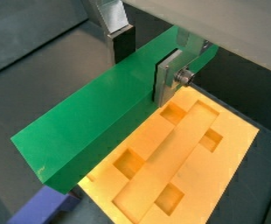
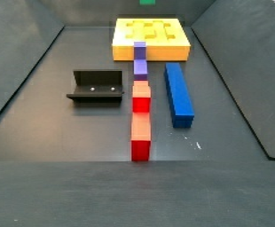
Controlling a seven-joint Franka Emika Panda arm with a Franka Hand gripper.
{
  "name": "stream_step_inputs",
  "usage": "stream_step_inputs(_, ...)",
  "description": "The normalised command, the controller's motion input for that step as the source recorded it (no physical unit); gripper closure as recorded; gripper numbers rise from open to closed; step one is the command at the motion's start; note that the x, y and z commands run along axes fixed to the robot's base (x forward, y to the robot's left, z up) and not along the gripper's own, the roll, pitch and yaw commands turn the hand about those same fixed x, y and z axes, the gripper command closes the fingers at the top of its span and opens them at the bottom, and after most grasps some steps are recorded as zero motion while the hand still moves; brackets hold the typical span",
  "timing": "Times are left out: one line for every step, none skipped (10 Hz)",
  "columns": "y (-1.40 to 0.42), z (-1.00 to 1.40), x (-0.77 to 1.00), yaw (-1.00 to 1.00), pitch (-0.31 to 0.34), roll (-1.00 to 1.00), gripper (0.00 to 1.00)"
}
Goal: Pick up the green object. Move up. Move to above the board. Insert the green object.
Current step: Insert the green object.
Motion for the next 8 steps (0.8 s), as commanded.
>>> stream_step_inputs(-0.19,-1.0,-0.21,0.14,-0.08,0.01,1.0)
stream_step_inputs(-0.13,-1.0,-0.23,0.11,-0.087,0.0,1.0)
stream_step_inputs(-0.09,-0.99,-0.21,0.07,-0.056,0.0,1.0)
stream_step_inputs(-0.03,-0.89,-0.25,0.08,-0.1,0.0,1.0)
stream_step_inputs(-0.04,-0.79,-0.17,0.03,-0.239,0.0,1.0)
stream_step_inputs(-0.03,-0.7,-0.15,0.02,-0.284,0.05,1.0)
stream_step_inputs(-0.06,-0.59,-0.16,0.03,-0.236,0.12,1.0)
stream_step_inputs(-0.09,-0.48,-0.13,0.01,-0.193,0.14,1.0)
